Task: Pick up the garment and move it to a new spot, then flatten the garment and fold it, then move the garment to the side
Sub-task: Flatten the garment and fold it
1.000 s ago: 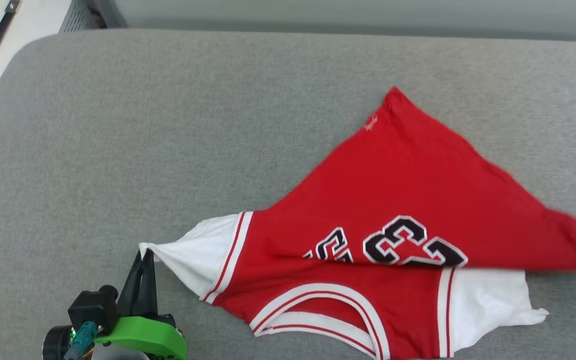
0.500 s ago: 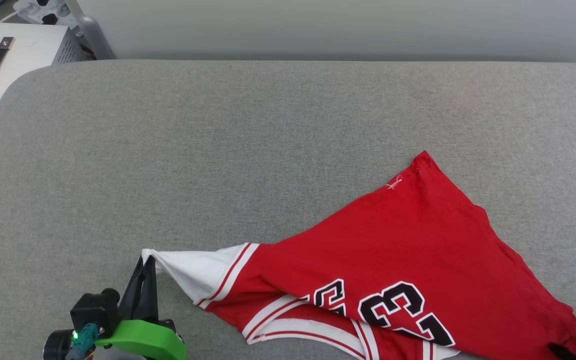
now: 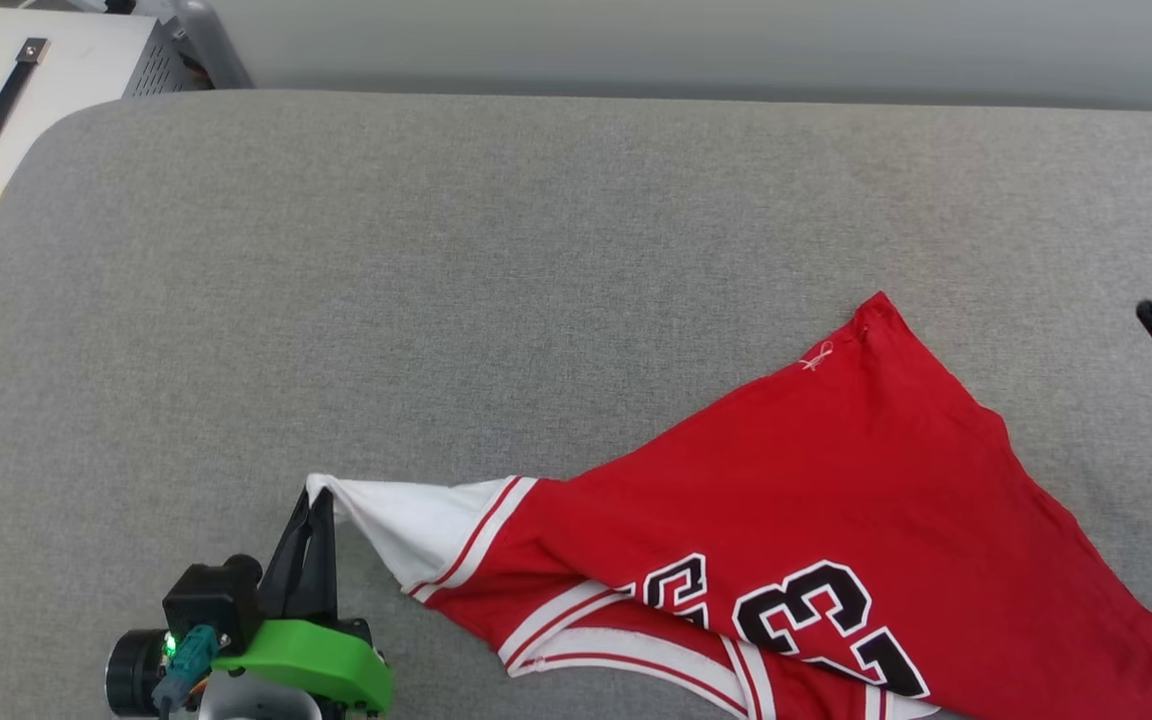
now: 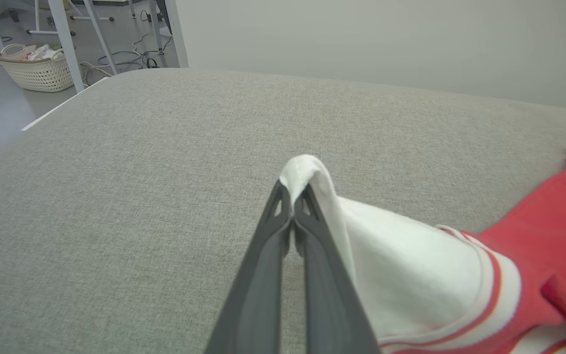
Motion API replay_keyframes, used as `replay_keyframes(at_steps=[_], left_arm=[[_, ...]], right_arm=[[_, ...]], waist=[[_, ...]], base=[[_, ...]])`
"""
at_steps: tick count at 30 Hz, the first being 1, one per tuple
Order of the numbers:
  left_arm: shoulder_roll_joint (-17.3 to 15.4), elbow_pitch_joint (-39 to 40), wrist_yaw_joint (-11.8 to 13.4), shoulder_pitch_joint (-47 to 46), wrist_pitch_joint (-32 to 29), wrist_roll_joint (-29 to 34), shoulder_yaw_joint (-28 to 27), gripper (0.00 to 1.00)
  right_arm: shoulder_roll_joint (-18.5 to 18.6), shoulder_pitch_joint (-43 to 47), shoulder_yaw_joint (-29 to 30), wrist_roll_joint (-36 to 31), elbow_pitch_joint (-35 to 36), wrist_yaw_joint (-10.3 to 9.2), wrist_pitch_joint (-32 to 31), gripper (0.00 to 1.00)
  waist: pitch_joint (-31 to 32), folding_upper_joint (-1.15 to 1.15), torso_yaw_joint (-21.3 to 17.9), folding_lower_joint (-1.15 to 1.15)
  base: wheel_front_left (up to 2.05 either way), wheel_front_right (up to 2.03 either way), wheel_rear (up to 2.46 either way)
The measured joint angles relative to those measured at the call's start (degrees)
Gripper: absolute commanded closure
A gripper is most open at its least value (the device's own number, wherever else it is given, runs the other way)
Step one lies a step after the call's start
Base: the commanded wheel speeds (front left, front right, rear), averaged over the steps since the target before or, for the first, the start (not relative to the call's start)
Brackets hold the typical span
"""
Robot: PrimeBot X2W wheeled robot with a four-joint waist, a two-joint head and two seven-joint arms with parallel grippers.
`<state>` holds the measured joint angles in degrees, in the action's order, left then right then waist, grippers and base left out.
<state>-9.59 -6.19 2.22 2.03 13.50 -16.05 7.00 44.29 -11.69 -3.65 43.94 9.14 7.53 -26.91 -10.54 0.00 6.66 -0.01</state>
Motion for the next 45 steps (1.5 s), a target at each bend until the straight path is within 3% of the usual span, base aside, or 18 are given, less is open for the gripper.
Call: replay_keyframes(at_steps=[7, 12, 16, 22, 24, 34, 35, 36, 37, 45], left_arm=[[0.6, 0.4, 0.0, -2.8, 0.1, 0.9, 1.7, 1.00], [1.3, 0.6, 0.0, -4.4, 0.2, 1.3, 2.8, 1.00], [2.3, 0.8, 0.0, -5.8, 0.7, 1.6, 4.0, 1.00], [3.2, 0.6, -0.1, -7.7, 1.0, 2.5, 5.1, 1.00], [4.0, 0.5, -0.1, -8.6, 1.1, 2.5, 5.6, 1.00], [4.6, 0.0, -0.5, -9.7, 1.2, 3.0, 5.3, 1.00], [4.7, -0.1, -0.5, -9.7, 1.2, 3.0, 5.1, 1.00], [4.7, -0.2, -0.6, -9.7, 1.2, 3.0, 5.0, 1.00], [4.7, -0.3, -0.7, -9.7, 1.2, 3.0, 4.8, 1.00], [4.3, -1.3, -1.5, -9.3, 1.2, 3.4, 2.6, 1.00]], right_arm=[[1.5, -16.4, -12.9, 0.2, -1.6, 0.00, -12.7, 0.00], [2.4, -25.9, -23.2, 2.0, -7.1, 0.00, -24.2, 0.00], [2.6, -32.2, -29.6, 2.1, -11.7, 0.00, -28.8, 0.00], [2.3, -37.3, -37.4, 1.6, -18.0, 0.00, -29.8, 0.00], [1.9, -38.5, -42.0, 1.4, -22.5, 0.00, -27.4, 0.00], [2.1, -41.2, -48.2, 4.2, -28.7, 0.00, -20.7, 0.00], [2.0, -41.5, -48.5, 4.5, -29.0, 0.01, -19.5, 0.58], [2.0, -41.7, -48.9, 4.7, -29.3, 0.01, -18.5, 0.93], [1.9, -41.8, -49.3, 4.9, -29.6, 0.00, -17.3, 1.00], [0.2, -42.7, -52.4, 7.4, -30.5, -0.01, -7.3, 1.00]], waist=[[-2.8, 0.00, 2.1, 0.00], [-4.9, 0.00, 4.0, 0.00], [-6.8, 0.00, 5.5, 0.01], [-9.7, 0.00, 7.7, 0.01], [-11.6, 0.00, 8.9, 0.01], [-13.8, 0.00, 10.4, 0.01], [-13.8, 0.00, 10.3, 0.01], [-13.7, 0.00, 10.2, 0.01], [-13.7, 0.00, 10.0, 0.01], [-10.7, 0.00, 8.1, 0.01]], base=[[0.00, 0.00, 0.00], [0.00, 0.00, 0.00], [0.00, 0.00, 0.00], [0.00, 0.00, 0.00], [0.00, 0.00, 0.00], [0.00, 0.00, 0.00], [0.00, 0.00, 0.00], [0.00, 0.00, 0.00], [0.00, 0.00, 0.00], [0.00, 0.00, 0.00]])
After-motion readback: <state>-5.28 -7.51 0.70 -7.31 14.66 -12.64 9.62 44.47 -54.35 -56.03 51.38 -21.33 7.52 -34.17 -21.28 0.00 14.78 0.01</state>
